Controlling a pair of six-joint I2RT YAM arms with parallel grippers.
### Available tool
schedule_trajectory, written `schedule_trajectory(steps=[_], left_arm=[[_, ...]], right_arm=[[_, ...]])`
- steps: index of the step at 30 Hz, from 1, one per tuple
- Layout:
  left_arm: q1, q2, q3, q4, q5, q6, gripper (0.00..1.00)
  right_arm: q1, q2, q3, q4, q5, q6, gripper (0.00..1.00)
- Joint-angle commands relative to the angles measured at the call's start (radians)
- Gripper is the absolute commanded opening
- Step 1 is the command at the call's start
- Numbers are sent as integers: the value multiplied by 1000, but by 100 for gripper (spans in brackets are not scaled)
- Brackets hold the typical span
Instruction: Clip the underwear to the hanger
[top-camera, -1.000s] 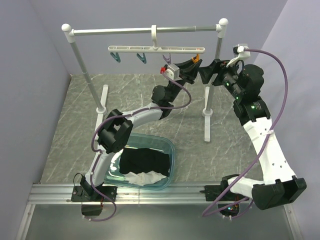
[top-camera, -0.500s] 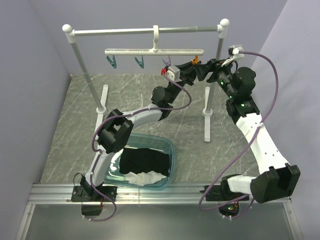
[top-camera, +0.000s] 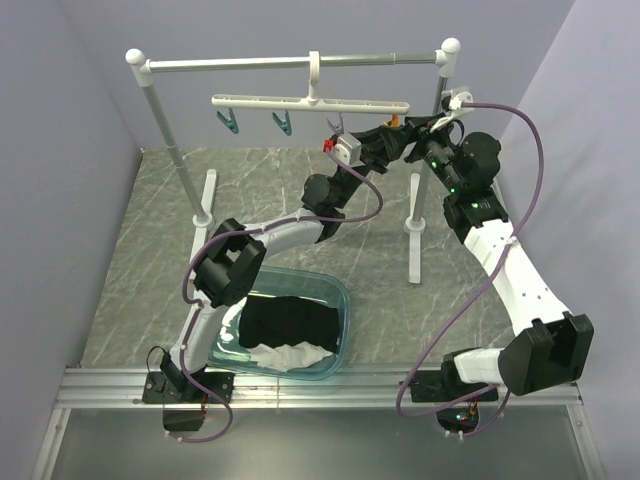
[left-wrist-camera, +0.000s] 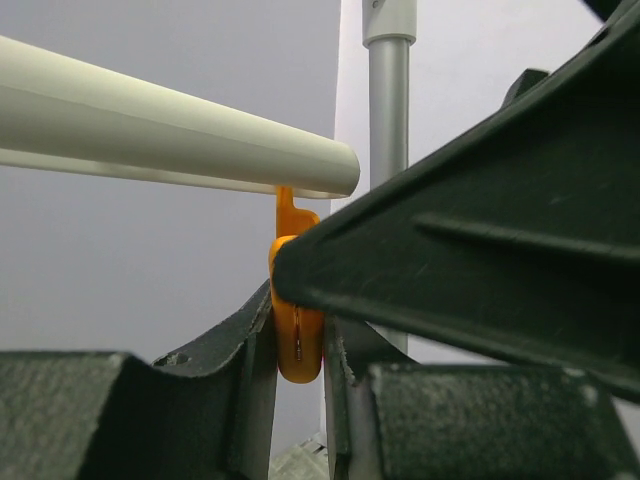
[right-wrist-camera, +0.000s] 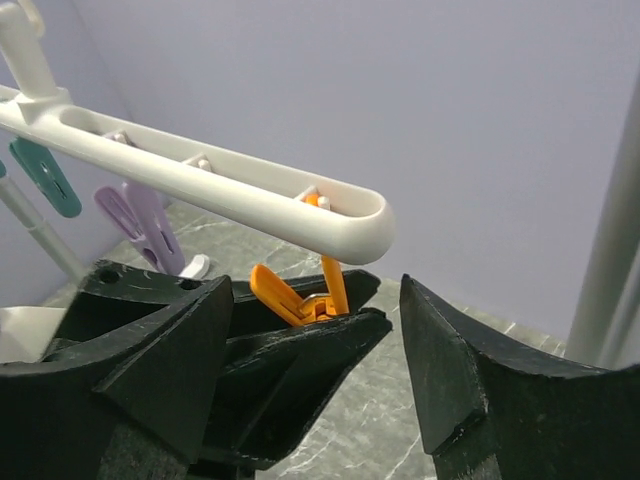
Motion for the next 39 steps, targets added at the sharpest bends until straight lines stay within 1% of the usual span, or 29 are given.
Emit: schedule_trajectory(steps=[1,3,9,10,12,13,14,15,16,18,19,21,22,24,25,26,27,29,30,31,32,33,34,35,36,37,38,39], left_arm=[[-10,-65,4,49,45,24,4],[-8,-67,5,47,53,27,4],[-13,-68,1,44,66,35,4],[-14,-68,-1,44,68,38,4],[-16,-68,-4,45,77,43,5],[-17,-70,-5,47,79,46,6],[-17,-71,-8,49,82,49,8],[-17,-71,-11,52,80,52,13],[-20,-73,-15,55,80,55,14],[-19,-77,-25,53,82,58,17],[-20,-85,-30,58,82,63,20],[-20,-91,-45,55,79,66,22],[-21,-99,-50,55,67,67,24],[-19,-107,-71,49,54,70,29],[-20,-123,-82,50,48,73,38],[-19,-134,-97,53,39,75,41],[-19,-149,-137,50,36,78,48],[-19,-209,-191,35,46,95,55],[-19,-235,-261,12,49,98,62],[-19,-301,-301,-3,56,110,64],[-20,-338,-388,-22,62,116,64],[-19,-378,-433,-84,66,119,65],[-19,-468,-476,-126,72,121,65],[-19,-516,-548,-195,80,121,66],[-14,-566,-574,-267,114,121,67],[-10,-661,-594,-448,138,112,67],[-5,-706,-617,-544,160,101,67],[-4,-747,-622,-636,212,97,64]], right_arm=[[8,5,43,32,-2,-38,74],[9,4,40,40,0,-40,73],[22,10,57,52,29,-45,62],[22,13,62,52,31,-48,56],[23,20,74,41,31,-51,49],[23,24,77,34,31,-49,41],[22,25,80,32,32,-49,38],[22,25,79,32,32,-48,35],[23,21,78,33,37,-46,29],[23,22,88,27,40,-40,22],[23,22,89,26,44,-40,15],[22,21,92,24,41,-35,7],[22,19,94,23,35,-31,0],[22,21,95,23,31,-20,0],[22,19,95,23,32,-17,0],[23,17,97,24,35,-15,0],[22,17,98,26,37,-14,0],[23,16,101,21,40,-14,0],[23,17,109,18,38,-12,0],[22,19,112,12,37,-11,0],[23,19,118,10,31,-6,0],[22,19,121,9,28,-5,0],[22,20,123,4,26,-5,0],[22,21,124,3,24,0,0],[20,21,123,4,20,3,0],[22,21,121,1,18,4,0],[20,21,121,1,18,4,0],[22,21,117,0,17,9,0]])
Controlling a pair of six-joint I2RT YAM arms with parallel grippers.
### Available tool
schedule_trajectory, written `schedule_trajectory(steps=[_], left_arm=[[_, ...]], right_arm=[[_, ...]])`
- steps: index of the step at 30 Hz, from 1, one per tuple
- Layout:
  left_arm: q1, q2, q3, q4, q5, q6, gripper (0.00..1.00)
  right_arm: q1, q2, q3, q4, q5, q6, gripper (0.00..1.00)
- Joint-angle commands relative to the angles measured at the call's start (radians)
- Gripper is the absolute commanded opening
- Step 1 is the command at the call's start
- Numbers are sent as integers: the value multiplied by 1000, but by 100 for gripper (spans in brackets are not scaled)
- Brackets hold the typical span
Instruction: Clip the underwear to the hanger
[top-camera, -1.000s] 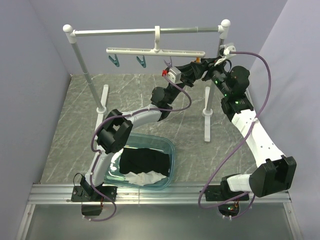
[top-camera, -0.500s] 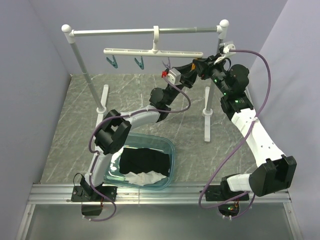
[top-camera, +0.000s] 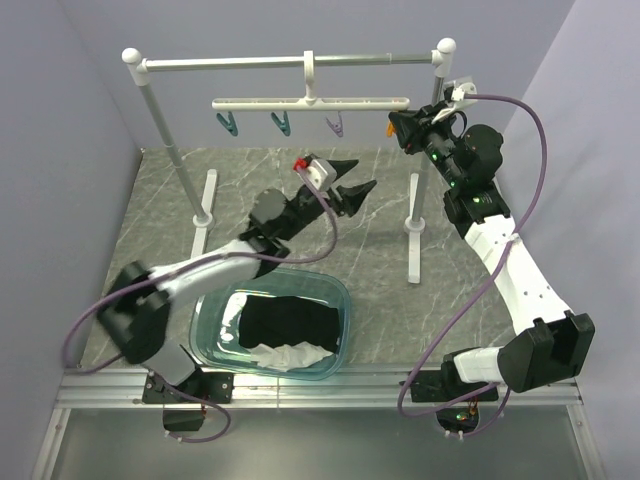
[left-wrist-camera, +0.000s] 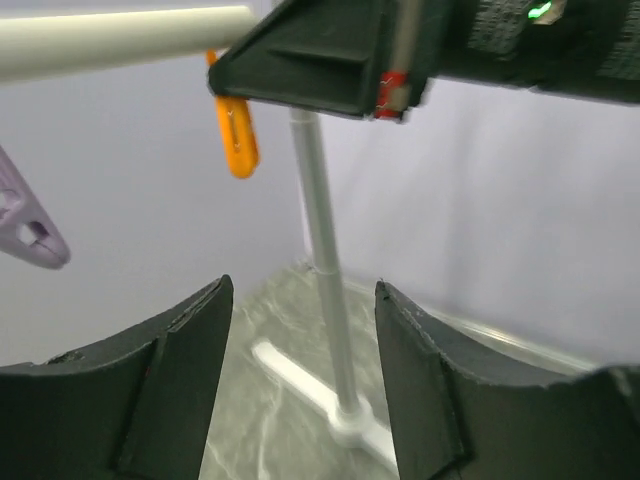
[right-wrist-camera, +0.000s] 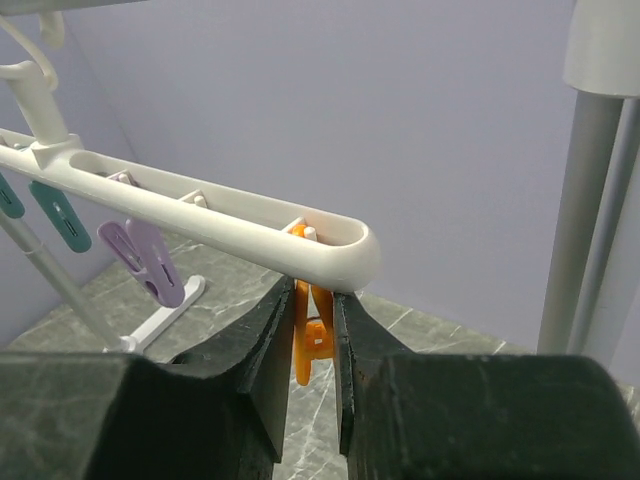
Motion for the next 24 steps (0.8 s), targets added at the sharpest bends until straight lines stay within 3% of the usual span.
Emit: schedule_trajectory(steps=[1,6,9,12,18,24], left_arm=[[10,-236,-24,-490,133,-18,63],[53,-437,-64,-1009,261,63,62],[170,-560,-113,-1247,386,83,57],[247,-609,-132,-1491,388,141,52],[313,-634,-213,-1625,194,264,48],[379,-471,-185,-1736,83,378,45]], right_arm=[[3,-3,44,25,-23,26,0],[1,-8,45,11,-29,29,0],[3,-15,42,0,-36,26,0],[3,-22,41,-9,-46,25,0],[1,-23,47,-29,-45,22,0],[1,-23,58,-47,-42,8,0]])
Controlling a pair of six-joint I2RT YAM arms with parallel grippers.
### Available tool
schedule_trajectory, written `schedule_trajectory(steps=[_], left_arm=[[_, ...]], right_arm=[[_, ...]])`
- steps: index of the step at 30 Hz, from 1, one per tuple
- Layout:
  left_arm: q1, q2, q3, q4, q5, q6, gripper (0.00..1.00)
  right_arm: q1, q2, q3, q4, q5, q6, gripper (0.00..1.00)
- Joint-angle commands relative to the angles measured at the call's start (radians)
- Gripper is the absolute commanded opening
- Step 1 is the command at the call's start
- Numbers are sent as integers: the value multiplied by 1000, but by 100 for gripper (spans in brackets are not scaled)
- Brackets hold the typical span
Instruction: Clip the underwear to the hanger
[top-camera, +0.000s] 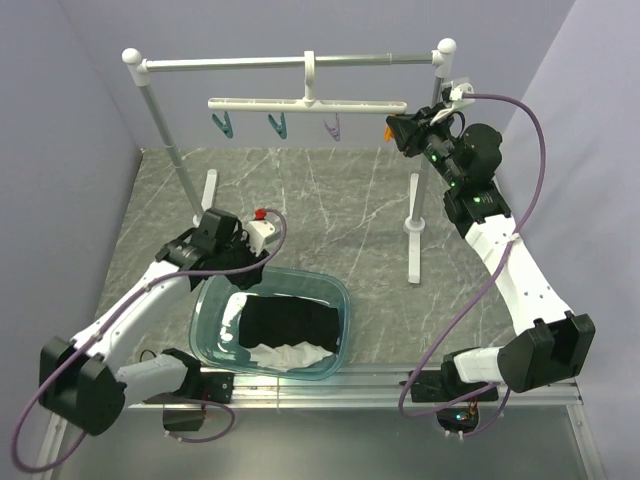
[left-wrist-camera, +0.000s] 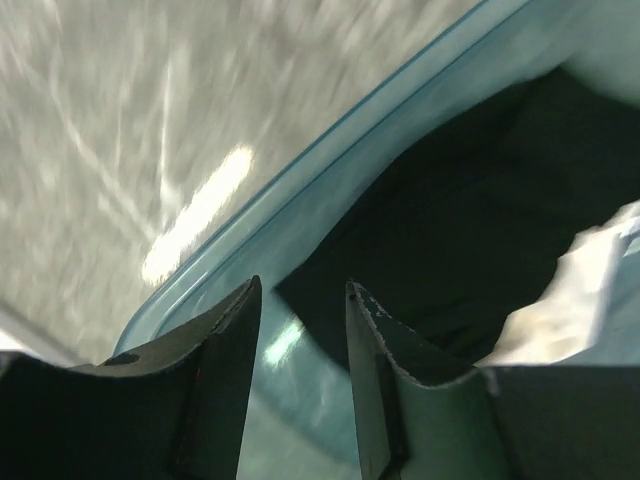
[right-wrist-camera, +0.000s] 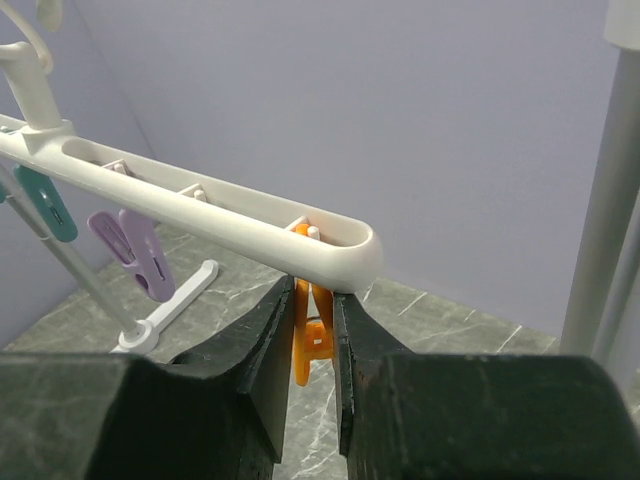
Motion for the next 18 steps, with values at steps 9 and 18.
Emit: schedule_trajectory(steps=[9,18], left_arm=[[29,207,-69,-30,-135,135,55],[21,280,-106,95,-139,89,53]], right_arm=[[1,-23,44,-2,-16,-18,0],[3,-23,41,-6,-8,-24,0]])
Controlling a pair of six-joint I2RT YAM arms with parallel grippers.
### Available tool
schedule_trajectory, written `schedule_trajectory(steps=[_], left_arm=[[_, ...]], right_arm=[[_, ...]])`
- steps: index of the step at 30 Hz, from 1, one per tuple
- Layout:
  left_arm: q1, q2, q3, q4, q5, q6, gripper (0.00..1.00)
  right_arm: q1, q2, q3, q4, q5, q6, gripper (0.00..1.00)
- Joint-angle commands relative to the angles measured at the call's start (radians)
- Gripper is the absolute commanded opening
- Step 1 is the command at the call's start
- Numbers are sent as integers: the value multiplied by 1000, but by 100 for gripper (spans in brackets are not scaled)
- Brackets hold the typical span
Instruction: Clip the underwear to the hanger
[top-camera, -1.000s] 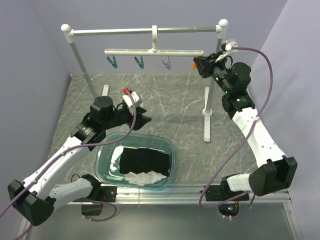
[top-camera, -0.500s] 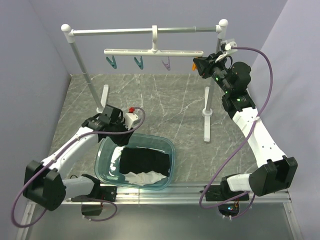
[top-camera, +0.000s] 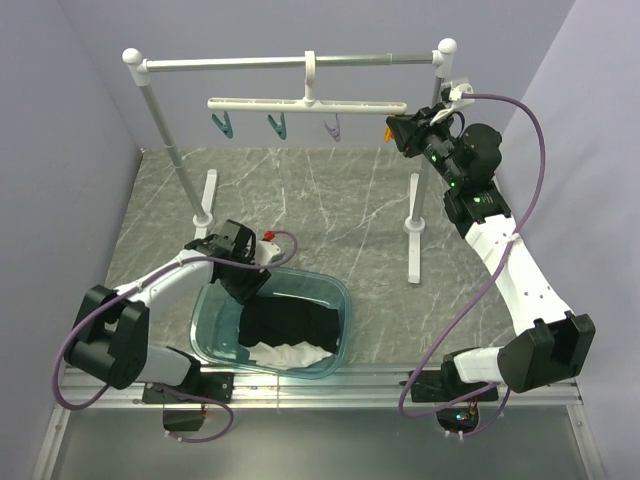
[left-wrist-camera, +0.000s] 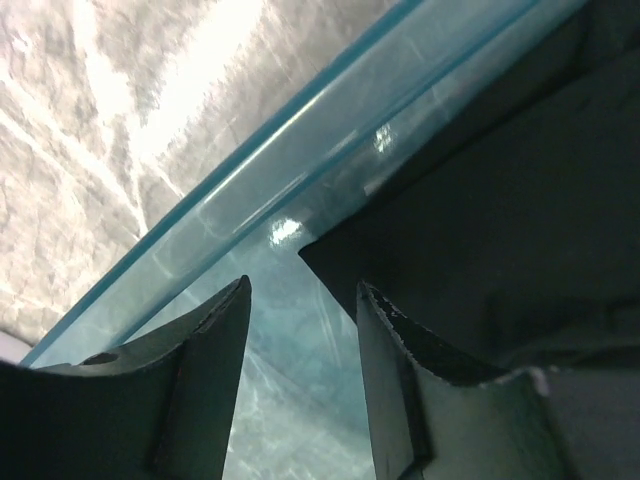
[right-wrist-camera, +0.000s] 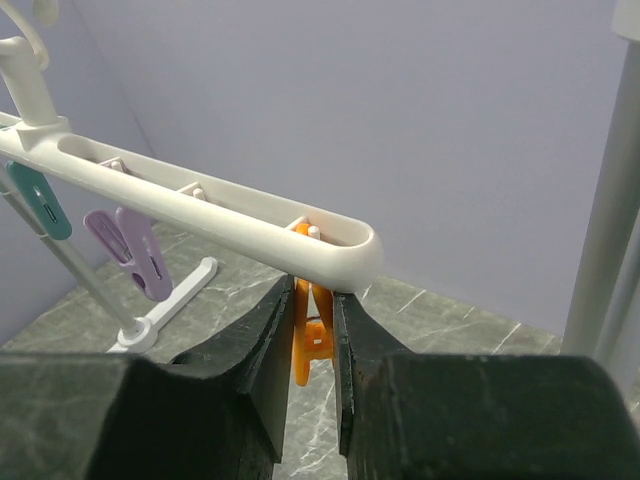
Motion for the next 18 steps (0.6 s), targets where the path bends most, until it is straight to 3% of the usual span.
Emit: schedule_trajectory(steps=[1,11,14,15,18], left_arm=[[-9,14,-15,82,11,-18,53],[-135,-29,-72,138,3,-19,47],[-135,-29,-80,145,-6,-21,29],[-135,-35,-77,148,-5,-26,17],[-135,-60,-40,136,14,-32,6]], right_arm=[[3,-24,37,3,-9,-19,0],[3,-22,32,0,-9,-22,0],[3,-24,29,5,-7,-21,0],[3,-25,28,7,-7,-21,0],[1,-28,24,5,-4,-25,0]])
